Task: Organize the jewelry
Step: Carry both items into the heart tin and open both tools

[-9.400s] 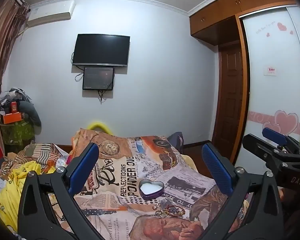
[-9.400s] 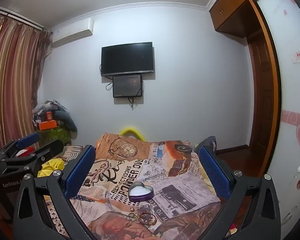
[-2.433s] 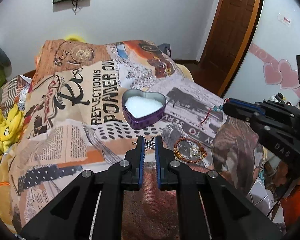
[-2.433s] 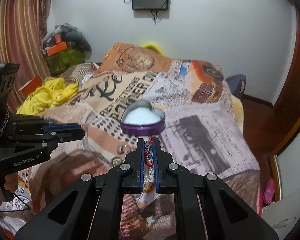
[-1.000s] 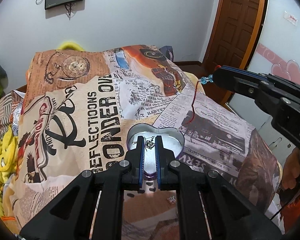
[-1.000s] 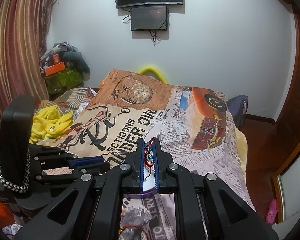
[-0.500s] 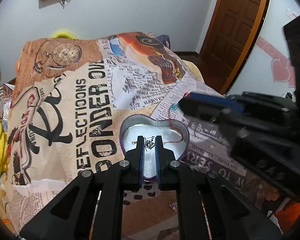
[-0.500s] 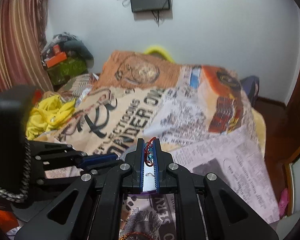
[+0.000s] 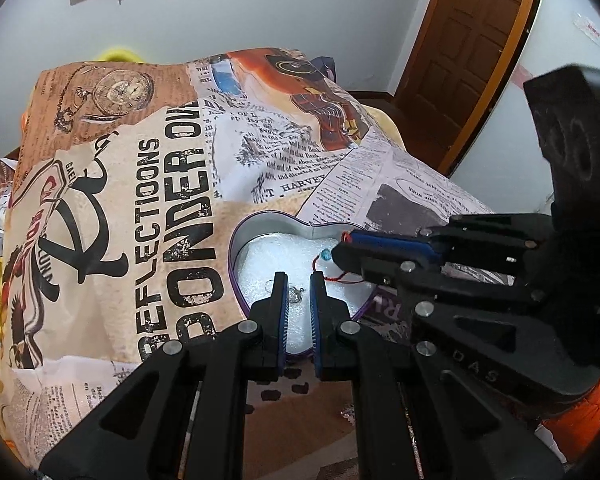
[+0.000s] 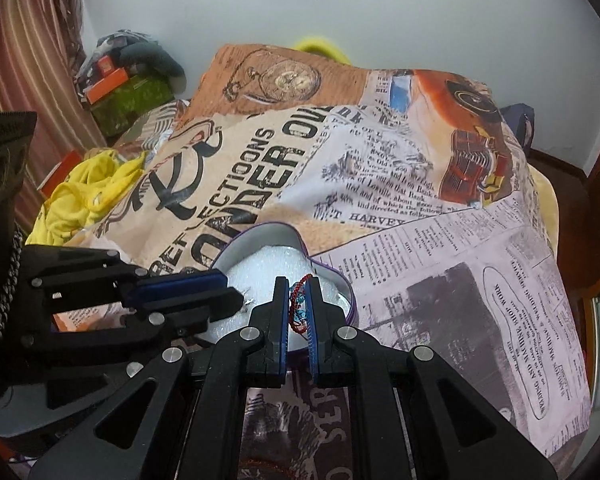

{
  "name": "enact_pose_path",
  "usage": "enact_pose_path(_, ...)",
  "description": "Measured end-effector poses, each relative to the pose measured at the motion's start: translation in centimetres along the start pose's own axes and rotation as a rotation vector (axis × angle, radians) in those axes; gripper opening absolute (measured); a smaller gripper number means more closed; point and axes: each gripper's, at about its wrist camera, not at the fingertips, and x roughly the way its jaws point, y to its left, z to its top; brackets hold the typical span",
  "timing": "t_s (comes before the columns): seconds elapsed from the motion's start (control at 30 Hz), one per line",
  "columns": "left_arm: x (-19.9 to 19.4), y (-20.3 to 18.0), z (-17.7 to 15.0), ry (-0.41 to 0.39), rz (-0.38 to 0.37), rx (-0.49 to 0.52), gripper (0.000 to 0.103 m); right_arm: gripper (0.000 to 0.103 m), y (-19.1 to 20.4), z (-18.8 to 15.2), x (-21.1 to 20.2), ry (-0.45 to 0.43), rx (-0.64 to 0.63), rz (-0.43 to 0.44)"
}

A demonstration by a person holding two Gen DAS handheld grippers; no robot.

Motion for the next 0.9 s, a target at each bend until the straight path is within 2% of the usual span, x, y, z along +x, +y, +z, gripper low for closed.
enact_pose_path(0.37,-2.0,0.5,0.0,-0.057,0.064,-0.007,0.009,0.007,0.6,-0.1,0.3,0.018,-0.034,-0.05)
enact_pose_path(0.47,-2.7,0.5,-0.1,-0.063,0.076,-0.007,0.009,0.011,0.6,-0.1,0.0,0.019,-0.031,-0.059)
enact_pose_path(0.6,-3.6,0.3,-0.3,-0.07,0.087,-0.004,0.009,0.017,1.0,-0.2,-0.8,0.013,-0.033,-0.064)
enact_pose_path(0.9,-6.4,-0.6,-0.6,-0.101,0.1,-0.004,0.009,0.017,2.4,-0.5,-3.7,-0.02,-0.044,-0.089)
